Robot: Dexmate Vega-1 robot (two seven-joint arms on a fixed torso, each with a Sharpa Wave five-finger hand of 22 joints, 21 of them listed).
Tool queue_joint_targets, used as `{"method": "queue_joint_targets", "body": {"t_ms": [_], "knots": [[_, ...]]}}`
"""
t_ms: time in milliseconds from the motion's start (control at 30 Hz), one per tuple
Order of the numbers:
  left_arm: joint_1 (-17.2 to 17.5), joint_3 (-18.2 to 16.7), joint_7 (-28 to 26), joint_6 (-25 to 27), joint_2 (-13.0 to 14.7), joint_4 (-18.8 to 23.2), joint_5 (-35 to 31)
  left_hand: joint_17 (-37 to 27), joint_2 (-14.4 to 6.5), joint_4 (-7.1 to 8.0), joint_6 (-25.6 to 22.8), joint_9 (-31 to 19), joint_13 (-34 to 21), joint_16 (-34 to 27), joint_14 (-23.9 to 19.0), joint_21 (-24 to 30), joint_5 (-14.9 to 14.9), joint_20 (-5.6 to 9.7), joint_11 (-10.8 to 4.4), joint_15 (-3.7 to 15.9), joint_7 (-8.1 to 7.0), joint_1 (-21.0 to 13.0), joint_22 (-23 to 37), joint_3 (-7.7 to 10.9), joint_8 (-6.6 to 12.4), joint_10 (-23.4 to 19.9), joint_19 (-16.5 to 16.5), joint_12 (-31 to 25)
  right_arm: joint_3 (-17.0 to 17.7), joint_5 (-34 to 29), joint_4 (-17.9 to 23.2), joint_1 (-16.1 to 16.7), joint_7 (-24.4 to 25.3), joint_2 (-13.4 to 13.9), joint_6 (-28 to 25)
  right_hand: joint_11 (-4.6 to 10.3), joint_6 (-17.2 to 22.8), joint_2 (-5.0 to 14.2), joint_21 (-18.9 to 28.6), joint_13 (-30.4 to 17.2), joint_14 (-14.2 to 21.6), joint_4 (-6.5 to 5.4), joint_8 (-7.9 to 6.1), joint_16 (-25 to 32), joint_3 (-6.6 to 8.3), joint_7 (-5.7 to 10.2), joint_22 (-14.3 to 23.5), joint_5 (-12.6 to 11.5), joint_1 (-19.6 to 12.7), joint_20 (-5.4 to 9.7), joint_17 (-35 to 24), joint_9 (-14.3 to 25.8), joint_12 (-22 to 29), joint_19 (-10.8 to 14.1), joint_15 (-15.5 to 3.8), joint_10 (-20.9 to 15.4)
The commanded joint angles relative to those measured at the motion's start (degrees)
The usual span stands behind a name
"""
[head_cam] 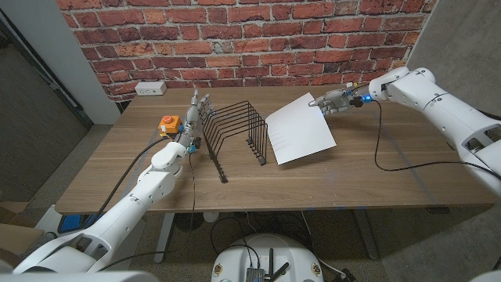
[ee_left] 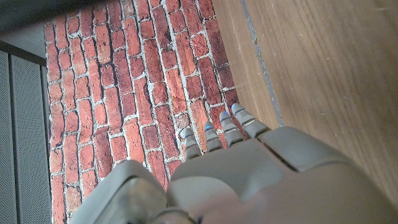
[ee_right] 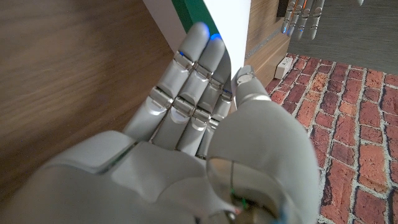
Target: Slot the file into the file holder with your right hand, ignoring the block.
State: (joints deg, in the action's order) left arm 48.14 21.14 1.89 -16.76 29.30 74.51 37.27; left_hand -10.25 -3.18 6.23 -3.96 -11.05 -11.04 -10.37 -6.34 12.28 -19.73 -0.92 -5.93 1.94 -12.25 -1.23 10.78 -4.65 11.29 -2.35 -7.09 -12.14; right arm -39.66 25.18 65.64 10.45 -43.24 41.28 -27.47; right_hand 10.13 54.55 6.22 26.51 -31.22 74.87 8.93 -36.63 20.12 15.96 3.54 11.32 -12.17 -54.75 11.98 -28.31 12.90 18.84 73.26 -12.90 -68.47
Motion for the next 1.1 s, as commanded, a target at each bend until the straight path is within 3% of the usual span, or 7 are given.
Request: {"method": "queue_joint_targets", "body": {"t_ms": [33, 1100], "knots": [[0.01, 0.02, 0.05, 0.00, 0.01, -0.02, 0.00, -0.12, -0.01, 0.22, 0.11, -0.27, -0.31, -0.33, -0.58, 0.14, -0.24, 0.01, -0.51, -0.05, -0.31, 0.31, 0.29, 0.41, 0.14, 0.03, -0.54, -0.14, 0.12, -0.26, 3.35, 0.16, 1.03, 1.29, -0.22, 0.39, 0.64, 1.06, 0.33, -0.37, 0.28, -0.05, -0.50, -0.19, 0.66, -0.18, 0.34, 0.43, -0.97, 0.23, -0.27, 0.05, -0.06, -0.32, -0.01, -0.58], [-0.03, 0.03, 0.08, -0.02, -0.02, -0.08, -0.01, -0.12, 0.03, 0.22, 0.03, -0.27, -0.31, -0.34, -0.58, 0.12, -0.22, 0.01, -0.53, -0.06, -0.31, 0.33, 0.29, 0.54, 0.17, -0.09, -0.51, -0.18, 2.27, -2.77, 14.88, 3.85, 5.21, 6.35, 4.10, -0.15, -0.18, 1.12, 0.73, -0.69, -0.99, -0.08, -0.52, -1.37, 2.02, 0.21, 0.39, 1.72, -1.14, 0.31, -0.91, -0.45, -1.66, -2.21, 0.17, 0.06]]}}
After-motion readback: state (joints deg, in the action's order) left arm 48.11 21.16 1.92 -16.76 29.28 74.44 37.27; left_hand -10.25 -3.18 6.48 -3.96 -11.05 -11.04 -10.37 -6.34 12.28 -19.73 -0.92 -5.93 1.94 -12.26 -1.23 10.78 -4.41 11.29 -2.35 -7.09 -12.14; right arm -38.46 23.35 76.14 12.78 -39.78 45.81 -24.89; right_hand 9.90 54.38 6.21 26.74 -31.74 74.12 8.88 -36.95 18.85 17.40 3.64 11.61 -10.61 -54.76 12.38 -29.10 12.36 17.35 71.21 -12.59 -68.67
